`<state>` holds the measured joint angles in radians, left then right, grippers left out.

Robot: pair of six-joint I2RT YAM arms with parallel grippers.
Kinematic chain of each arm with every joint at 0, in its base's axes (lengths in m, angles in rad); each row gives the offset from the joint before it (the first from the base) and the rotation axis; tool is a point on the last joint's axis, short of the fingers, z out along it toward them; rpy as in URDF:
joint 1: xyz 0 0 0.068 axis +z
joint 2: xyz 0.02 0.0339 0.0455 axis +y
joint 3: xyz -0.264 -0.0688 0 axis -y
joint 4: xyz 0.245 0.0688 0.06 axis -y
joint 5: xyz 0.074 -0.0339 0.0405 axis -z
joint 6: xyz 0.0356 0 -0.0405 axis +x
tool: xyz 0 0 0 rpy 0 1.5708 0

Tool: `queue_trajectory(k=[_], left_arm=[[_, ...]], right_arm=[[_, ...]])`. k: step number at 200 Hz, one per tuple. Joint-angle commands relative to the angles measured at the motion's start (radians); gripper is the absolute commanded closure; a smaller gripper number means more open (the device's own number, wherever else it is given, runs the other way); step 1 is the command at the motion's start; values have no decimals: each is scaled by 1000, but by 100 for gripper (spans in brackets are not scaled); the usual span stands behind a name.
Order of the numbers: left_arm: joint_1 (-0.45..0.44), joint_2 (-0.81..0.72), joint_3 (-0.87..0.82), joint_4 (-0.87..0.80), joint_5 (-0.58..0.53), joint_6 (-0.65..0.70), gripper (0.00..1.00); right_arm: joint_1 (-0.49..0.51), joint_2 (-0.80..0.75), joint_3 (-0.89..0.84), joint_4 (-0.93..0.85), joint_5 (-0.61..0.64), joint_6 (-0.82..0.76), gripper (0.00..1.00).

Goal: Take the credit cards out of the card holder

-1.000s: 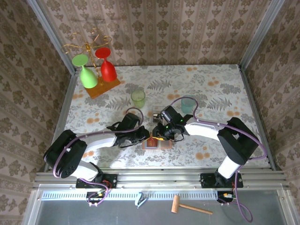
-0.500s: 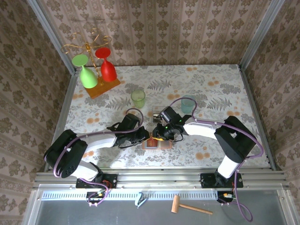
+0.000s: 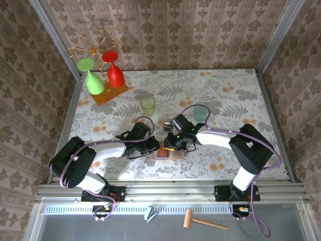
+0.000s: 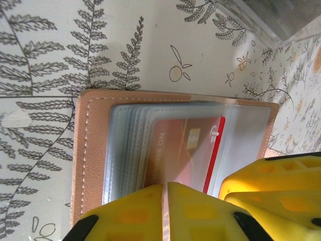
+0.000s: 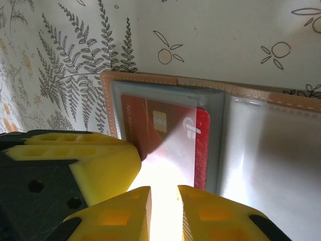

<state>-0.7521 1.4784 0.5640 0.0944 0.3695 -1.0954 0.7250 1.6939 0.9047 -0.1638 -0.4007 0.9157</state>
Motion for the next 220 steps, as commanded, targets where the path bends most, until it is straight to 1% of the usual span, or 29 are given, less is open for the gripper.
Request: queue_trajectory(k=[1,103,160,220], left_arm=[[-6,9,26,-36,-9,29,89],[-7,8,34,-66,-23,39,89],[-7,11,33,-70,-23,39,89],[-10,8,30,-71,-26,35,89]], right_arm=[[-2,20,22,-26,5,-19,80],[-4,44,21,-29,2,-23,75],[-6,25,21,-75,46,-44,72],[-15,4,26,-114,70,-69,72]])
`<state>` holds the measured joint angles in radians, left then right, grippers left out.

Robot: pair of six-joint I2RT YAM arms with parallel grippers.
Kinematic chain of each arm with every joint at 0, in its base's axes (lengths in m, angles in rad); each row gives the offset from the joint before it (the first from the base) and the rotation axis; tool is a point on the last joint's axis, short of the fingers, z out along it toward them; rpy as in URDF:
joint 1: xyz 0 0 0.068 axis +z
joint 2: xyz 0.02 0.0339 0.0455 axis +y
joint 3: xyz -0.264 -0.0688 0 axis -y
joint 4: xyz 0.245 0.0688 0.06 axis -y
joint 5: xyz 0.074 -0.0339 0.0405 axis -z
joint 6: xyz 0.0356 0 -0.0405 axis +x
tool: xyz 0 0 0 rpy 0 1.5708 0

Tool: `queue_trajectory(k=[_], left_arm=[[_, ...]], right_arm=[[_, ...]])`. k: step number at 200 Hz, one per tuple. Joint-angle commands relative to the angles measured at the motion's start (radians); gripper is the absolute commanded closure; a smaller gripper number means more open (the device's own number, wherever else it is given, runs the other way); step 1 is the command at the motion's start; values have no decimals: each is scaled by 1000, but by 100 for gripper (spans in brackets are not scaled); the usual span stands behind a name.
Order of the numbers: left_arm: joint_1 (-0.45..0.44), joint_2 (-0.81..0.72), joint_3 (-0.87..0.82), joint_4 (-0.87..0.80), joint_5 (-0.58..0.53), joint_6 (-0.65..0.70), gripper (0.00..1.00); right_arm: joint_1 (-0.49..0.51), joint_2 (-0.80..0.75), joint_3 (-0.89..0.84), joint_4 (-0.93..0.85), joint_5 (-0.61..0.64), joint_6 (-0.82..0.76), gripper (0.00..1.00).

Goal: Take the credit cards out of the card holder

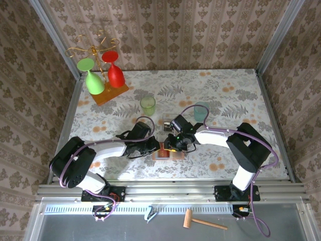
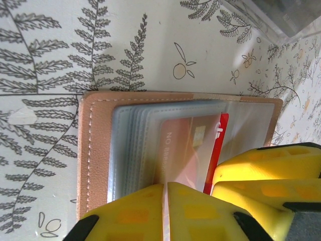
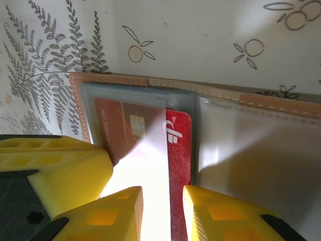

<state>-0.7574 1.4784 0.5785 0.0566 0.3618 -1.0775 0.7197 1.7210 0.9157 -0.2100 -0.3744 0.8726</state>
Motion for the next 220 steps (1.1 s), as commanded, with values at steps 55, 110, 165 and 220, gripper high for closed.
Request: queue_trajectory(k=[55,110,165,220], left_arm=[[-6,8,16,-34,-18,17,89],[-7,-11,18,-38,-24,15,89],[-6,-54,19,-68,-36,24,89],[-3,-13,11,-61,-28,25,89]], right_arm=[[-11,-44,18,-83,49,-30,72],[-12,-63,24,-68,30,-19,75],[-17,-23,23,2,-20,6,79],[-19,17,29,22,-35,11,76]])
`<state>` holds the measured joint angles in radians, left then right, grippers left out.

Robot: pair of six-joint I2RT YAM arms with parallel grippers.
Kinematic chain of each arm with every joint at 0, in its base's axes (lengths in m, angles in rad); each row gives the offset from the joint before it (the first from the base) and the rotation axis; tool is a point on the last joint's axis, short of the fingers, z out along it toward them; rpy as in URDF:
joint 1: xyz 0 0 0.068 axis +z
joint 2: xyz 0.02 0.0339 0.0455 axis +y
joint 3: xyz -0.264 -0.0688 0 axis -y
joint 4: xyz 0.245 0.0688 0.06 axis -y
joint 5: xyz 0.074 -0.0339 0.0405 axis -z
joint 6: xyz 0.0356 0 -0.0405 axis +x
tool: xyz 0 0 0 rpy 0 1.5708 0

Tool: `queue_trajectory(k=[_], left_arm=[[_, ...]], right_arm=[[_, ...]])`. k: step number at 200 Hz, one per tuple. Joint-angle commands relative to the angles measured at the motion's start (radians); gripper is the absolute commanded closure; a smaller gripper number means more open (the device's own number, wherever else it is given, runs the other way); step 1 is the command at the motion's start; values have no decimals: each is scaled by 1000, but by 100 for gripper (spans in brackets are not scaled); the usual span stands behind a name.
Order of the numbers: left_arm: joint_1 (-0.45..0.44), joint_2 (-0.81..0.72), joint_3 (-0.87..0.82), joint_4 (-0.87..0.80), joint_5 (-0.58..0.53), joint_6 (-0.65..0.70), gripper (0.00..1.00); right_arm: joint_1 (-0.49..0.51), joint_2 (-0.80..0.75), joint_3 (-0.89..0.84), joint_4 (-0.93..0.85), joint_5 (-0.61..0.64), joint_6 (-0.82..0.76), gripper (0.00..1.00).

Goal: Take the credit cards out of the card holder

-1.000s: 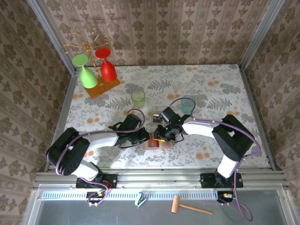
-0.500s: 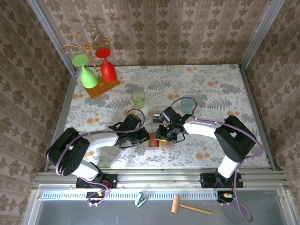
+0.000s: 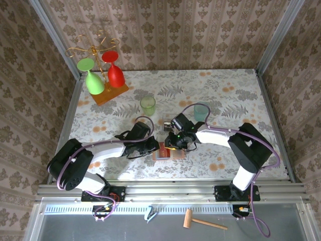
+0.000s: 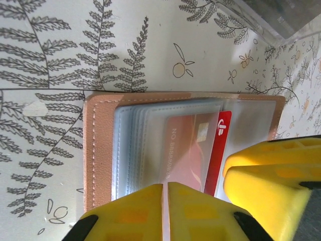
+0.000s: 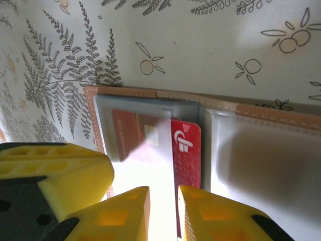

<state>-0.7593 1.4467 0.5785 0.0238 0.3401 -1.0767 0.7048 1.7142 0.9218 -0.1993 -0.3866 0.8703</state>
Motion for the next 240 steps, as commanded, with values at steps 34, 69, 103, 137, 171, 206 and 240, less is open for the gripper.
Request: queue_trajectory(k=[34,69,103,137,171,206,240], left_arm=[[0,28,6,-24,-7,24,89],[1,32,7,-23,-7,26,89],[7,33,3,-23,-6,29,89],[12,31,0,-21,-6,30,89],[12,31,1,-20,-4,32,89],[11,27,20,-25,-2,42,89],[9,19,75,-83,0,78,89]], right_arm=[[-5,35,17,1,-15,7,72],[-7,20,20,-45,24,-12,71],[-11,6,24,-60,31,-20,71],[-13,7,35,-69,30,-25,70],[-13,3,46,-74,28,-27,70],[-13,-23,50,-83,15,-21,70],[-21,-58,51,-80,13,-14,71]])
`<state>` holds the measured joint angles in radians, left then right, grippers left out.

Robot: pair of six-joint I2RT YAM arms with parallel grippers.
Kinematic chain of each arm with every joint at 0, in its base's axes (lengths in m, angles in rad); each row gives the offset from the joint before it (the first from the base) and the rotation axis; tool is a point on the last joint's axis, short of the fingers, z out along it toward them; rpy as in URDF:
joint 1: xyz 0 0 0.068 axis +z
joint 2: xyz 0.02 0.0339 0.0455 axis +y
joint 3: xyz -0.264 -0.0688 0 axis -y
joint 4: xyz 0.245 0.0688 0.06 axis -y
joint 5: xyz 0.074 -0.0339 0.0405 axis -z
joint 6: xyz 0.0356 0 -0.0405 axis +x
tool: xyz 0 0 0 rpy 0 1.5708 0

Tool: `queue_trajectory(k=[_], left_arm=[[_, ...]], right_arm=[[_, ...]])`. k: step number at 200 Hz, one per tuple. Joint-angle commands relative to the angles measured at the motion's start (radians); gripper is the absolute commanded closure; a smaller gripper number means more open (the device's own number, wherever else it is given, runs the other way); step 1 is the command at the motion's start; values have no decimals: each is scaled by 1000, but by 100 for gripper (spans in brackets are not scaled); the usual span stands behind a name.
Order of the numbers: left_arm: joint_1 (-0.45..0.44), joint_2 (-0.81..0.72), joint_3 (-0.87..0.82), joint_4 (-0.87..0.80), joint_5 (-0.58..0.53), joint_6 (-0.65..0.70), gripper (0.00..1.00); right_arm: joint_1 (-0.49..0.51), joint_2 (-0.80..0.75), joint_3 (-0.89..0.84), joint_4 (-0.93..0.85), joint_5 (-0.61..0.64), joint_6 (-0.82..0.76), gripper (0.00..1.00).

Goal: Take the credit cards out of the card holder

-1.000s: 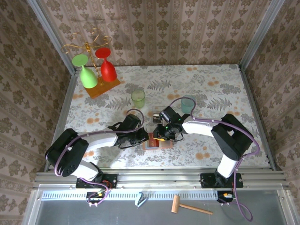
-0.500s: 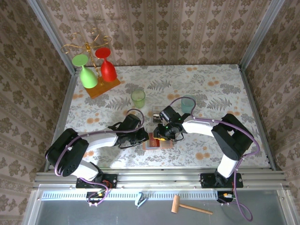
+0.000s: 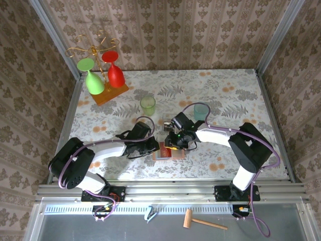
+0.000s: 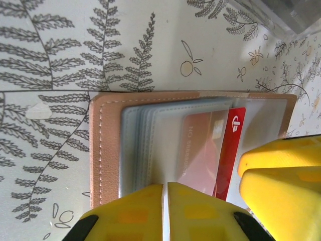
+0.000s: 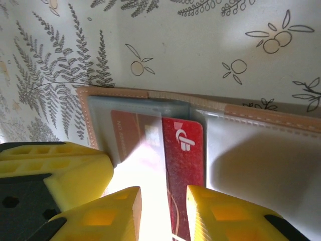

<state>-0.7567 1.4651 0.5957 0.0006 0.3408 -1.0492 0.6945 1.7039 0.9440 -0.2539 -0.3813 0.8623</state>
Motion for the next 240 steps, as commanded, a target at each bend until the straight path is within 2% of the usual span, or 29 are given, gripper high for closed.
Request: queue_trajectory(k=[1,98,240], left_arm=[[6,1,59,-63,0,51,89],[-27,40,75,-81,7,48,89],[-30,63,52,-82,-10,31,89]], right_arm=[[-11,-49,29,-25,7,-6,71],[-55,-26,-50,85,-92,20,73],[-69,23,-109,140,-124,21,74]])
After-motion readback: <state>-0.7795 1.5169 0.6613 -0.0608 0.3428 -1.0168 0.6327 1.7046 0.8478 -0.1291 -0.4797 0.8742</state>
